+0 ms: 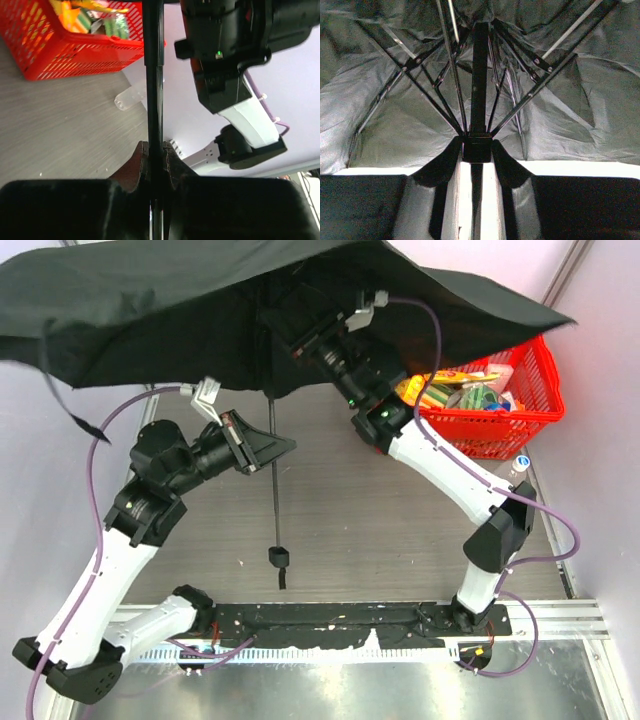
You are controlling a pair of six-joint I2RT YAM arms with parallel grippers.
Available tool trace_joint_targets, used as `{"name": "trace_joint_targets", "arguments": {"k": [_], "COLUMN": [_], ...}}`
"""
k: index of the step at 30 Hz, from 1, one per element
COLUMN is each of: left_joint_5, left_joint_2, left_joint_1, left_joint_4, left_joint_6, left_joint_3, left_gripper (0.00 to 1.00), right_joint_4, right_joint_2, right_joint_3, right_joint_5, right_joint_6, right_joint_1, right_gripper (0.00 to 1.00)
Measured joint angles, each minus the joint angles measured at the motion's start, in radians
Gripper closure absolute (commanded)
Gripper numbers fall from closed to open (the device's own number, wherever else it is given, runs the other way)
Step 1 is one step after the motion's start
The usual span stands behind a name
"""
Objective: Put away the umbrella
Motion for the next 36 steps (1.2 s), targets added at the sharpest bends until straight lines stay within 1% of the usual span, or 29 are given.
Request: {"name": "trace_joint_targets", "arguments": {"k": [1,5,8,11,12,15,17,18,20,23,25,26,27,29,31,33,36], "left_joint_5": [-0.024,-0.110,-0.190,-0.286,-0.296,-0.354,-0.385,-0.406,-0.454,-0.523,-0.526,-0.512,-0.494,-0.449,-0.420,-0.412,-0.442], "left_joint_2": [-0.013,-0.091,-0.153,-0.204,-0.207,-0.182,-0.167,-0.165,-0.160,-0.141,-0.117,-0.102,-0.090,-0.066,-0.054,-0.046,-0.043], "left_joint_1": [-0.004,-0.016,-0.018,-0.018,-0.018,-0.019,-0.020,-0.019,-0.010,0.010,0.013,0.011,0.010,0.003,0.001,-0.004,-0.005], "left_joint_4": [-0.042,-0.217,-0.314,-0.357,-0.361,-0.461,-0.500,-0.503,-0.488,-0.381,-0.319,-0.298,-0.283,-0.253,-0.239,-0.242,-0.287], "left_joint_6": [0.004,0.027,0.041,0.066,0.070,0.105,0.116,0.119,0.118,0.136,0.165,0.185,0.197,0.225,0.249,0.272,0.290], "left_joint_3": [0.006,0.009,0.003,0.001,0.001,0.052,0.065,0.062,0.054,0.059,0.091,0.116,0.135,0.169,0.180,0.181,0.180], "left_gripper": [1.00,1.00,1.00,1.00,1.00,1.00,1.00,1.00,1.00,1.00,1.00,1.00,1.00,1.00,1.00,1.00,1.00], "right_joint_4": [0.019,0.090,0.105,0.153,0.175,0.230,0.238,0.207,0.100,-0.116,-0.227,-0.252,-0.255,-0.216,-0.170,-0.123,-0.055], "right_joint_2": [-0.019,-0.034,-0.029,-0.019,-0.014,0.000,0.031,0.066,0.151,0.358,0.462,0.479,0.476,0.411,0.330,0.284,0.257], "right_joint_3": [-0.055,-0.169,-0.200,-0.225,-0.237,-0.296,-0.290,-0.243,-0.078,0.402,0.679,0.754,0.770,0.706,0.586,0.497,0.375], "right_joint_5": [0.012,0.064,0.069,0.071,0.077,0.138,0.149,0.138,0.097,-0.023,-0.070,-0.084,-0.093,-0.111,-0.121,-0.123,-0.124], "right_joint_6": [0.000,-0.008,-0.002,0.034,0.045,0.073,0.086,0.080,0.041,-0.057,-0.115,-0.132,-0.137,-0.134,-0.123,-0.107,-0.084], "right_joint_1": [0.021,0.093,0.118,0.134,0.137,0.161,0.162,0.161,0.161,0.153,0.143,0.136,0.127,0.105,0.088,0.083,0.088], "right_gripper": [0.99,0.99,0.99,0.99,0.99,0.99,0.99,0.99,0.99,0.99,0.99,0.99,0.99,0.99,0.99,0.99,0.99]}}
